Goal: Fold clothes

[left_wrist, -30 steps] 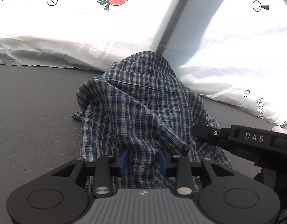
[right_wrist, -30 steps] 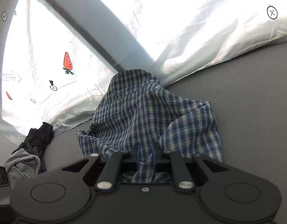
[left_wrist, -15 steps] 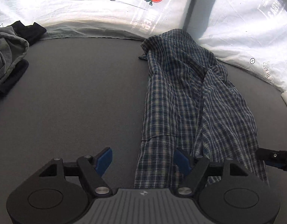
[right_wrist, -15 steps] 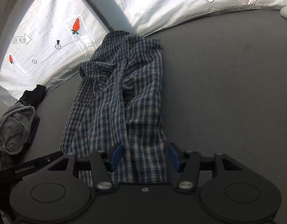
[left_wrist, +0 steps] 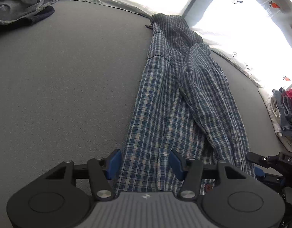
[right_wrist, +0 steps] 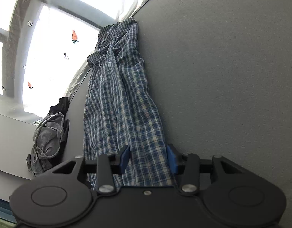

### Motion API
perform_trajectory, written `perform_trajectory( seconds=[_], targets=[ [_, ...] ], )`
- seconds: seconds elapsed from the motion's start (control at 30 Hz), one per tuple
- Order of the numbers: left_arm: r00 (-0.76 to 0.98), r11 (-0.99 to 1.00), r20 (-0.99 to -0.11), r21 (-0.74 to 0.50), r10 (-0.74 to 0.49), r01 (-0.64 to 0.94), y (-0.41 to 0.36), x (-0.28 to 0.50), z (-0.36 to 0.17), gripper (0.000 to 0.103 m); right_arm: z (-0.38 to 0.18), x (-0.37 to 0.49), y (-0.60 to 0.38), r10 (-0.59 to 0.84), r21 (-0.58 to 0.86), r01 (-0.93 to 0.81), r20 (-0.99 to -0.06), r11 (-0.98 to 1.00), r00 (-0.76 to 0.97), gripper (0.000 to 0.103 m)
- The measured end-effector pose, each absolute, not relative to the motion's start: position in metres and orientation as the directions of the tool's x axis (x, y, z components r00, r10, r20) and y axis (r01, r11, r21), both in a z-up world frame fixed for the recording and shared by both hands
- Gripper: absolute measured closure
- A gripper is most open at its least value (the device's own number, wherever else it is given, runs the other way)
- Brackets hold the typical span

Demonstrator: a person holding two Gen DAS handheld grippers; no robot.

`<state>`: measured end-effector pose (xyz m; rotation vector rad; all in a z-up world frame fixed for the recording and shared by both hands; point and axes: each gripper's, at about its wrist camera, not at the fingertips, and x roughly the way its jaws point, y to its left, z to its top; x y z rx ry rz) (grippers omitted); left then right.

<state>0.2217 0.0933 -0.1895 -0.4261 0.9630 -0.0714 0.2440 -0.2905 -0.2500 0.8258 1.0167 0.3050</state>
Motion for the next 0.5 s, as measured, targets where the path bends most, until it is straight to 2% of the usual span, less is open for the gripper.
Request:
perform_trajectory(
  seconds=[0.1, 0.13, 0.27, 0.5],
  targets=[
    [0.57, 0.885, -0.771, -0.439, -0.284, -0.153, 0.1, 0.204, -0.193, 0.069, -0.256, 0.226, -0.297, 0.601, 0.756, 0.165, -0.615, 0.633, 0.51, 0.077],
    [0.566, 0.871, -0.768, -0.462, -0.299, -0.167, 0.104, 0.198, -0.195, 0.075, -0.258, 0.221, -0.299, 0.609, 0.766, 0.175, -0.608, 0.618, 0.509, 0.077],
    [0.549, 0.826, -0.759, -0.526, -0.349, -0.203, 0.114, 0.176, -0.202, 0.088, -0.264, 0.204, -0.302, 0.64, 0.792, 0.191, -0.588, 0.58, 0.495, 0.078],
    [0.504, 0.792, -0.752, -0.579, -0.425, -0.196, 0.12, 0.15, -0.208, 0.09, -0.273, 0.177, -0.307, 0.682, 0.822, 0.211, -0.56, 0.529, 0.47, 0.082]
  ],
)
